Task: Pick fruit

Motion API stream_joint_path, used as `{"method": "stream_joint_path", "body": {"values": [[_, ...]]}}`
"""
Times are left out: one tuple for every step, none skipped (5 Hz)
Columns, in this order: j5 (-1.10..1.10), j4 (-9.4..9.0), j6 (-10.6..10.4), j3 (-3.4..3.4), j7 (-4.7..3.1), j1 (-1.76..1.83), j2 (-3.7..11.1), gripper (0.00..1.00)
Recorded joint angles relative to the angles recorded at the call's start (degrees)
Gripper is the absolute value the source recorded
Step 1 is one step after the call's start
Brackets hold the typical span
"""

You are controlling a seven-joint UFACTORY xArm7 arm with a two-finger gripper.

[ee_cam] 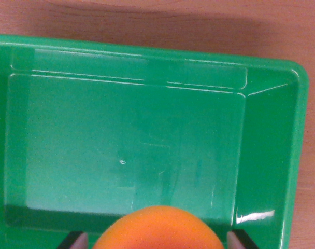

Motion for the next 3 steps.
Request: {"method": "stream_joint_path", "body": {"values": [[0.00, 0.00, 0.0, 0.00, 0.00, 0.00, 0.00, 1.00], [-0.02, 0.96, 1.4, 0.00, 0.00, 0.01, -0.45, 1.00], [-0.02, 0.96, 1.4, 0.00, 0.00, 0.01, -0.45, 1.00]]}}
